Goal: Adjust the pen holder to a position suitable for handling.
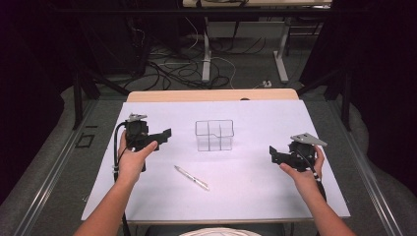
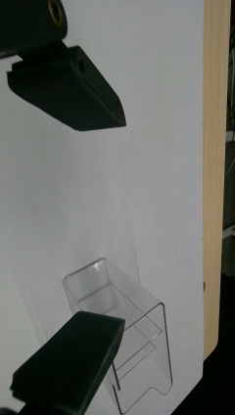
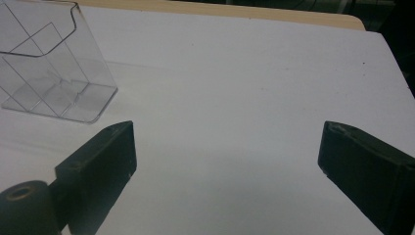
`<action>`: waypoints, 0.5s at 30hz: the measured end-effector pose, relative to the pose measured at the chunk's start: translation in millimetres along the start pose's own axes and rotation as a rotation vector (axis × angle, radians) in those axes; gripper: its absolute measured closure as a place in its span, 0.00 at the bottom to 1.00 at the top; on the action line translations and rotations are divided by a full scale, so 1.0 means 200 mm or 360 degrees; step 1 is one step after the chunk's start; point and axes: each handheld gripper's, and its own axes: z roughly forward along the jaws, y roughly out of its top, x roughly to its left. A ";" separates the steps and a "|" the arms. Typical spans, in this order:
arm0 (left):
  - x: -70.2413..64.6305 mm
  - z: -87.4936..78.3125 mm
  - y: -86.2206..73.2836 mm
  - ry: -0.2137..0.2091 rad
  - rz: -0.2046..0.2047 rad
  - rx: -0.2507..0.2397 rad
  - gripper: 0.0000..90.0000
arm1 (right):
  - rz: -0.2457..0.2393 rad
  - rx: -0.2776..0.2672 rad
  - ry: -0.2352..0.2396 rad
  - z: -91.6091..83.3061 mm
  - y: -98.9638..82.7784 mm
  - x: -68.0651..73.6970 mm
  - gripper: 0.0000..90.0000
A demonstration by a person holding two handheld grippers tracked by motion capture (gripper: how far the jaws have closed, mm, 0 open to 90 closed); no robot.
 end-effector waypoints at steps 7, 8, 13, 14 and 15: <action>0.05 -0.02 -0.08 0.0005 0.0014 -0.0024 0.00 | -0.0031 0.0013 0.0023 0.01 0.00 0.02 0.11; 0.06 -0.03 -0.09 0.0004 0.0019 -0.0030 0.00 | -0.0037 0.0017 0.0028 0.01 0.00 0.03 0.12; 0.09 -0.06 -0.13 -0.0018 0.0074 -0.0047 0.00 | -0.0061 0.0015 0.0076 0.00 0.01 0.06 0.16; 0.09 -0.06 -0.13 -0.0019 0.0085 -0.0036 0.01 | -0.0061 0.0019 0.0097 0.00 0.01 0.07 0.17; 0.09 -0.06 -0.13 -0.0012 0.0098 -0.0040 0.01 | -0.0077 0.0027 0.0107 0.00 0.01 0.08 0.17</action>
